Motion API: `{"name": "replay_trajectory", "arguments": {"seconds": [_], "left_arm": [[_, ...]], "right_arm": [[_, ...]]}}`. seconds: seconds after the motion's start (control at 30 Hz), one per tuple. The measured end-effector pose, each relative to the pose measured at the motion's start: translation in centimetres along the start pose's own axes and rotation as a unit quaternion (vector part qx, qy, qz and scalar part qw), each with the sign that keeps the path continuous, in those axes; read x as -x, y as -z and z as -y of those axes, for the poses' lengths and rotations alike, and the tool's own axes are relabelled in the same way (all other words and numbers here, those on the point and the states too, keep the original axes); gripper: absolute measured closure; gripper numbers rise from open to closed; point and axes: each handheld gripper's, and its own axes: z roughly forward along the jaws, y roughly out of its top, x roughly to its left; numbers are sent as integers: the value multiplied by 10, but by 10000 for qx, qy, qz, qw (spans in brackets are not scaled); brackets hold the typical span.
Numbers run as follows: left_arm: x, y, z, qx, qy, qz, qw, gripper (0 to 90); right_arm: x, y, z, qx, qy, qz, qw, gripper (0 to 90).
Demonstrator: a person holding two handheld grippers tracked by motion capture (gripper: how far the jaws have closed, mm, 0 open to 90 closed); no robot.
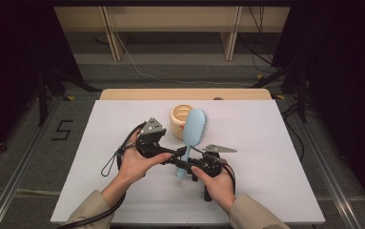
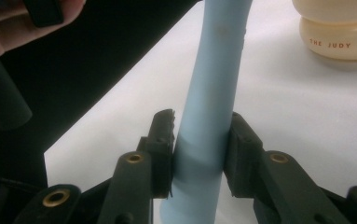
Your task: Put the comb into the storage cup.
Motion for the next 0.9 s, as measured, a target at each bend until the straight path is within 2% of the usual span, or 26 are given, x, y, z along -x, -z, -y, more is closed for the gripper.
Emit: {"name": "replay_trajectory", "arguments": {"seconds": [0.1, 0.27, 0.6, 0.9], "left_arm": [[1, -1, -1, -29, 14, 72, 10000, 0], [1, -1, 0, -73, 29, 65, 9999, 0], [0, 0, -3, 133, 12, 128, 9998, 0], [1, -4, -6, 196, -47, 216, 9996, 0]], "right_arm": [[0, 0, 0, 6, 8, -5, 10000, 677], [-1, -1, 0, -2, 3, -11, 10000, 677], [-1, -1, 1, -10, 9, 3, 10000, 677], [-2, -2, 1, -12, 24, 1, 10000, 677]]}}
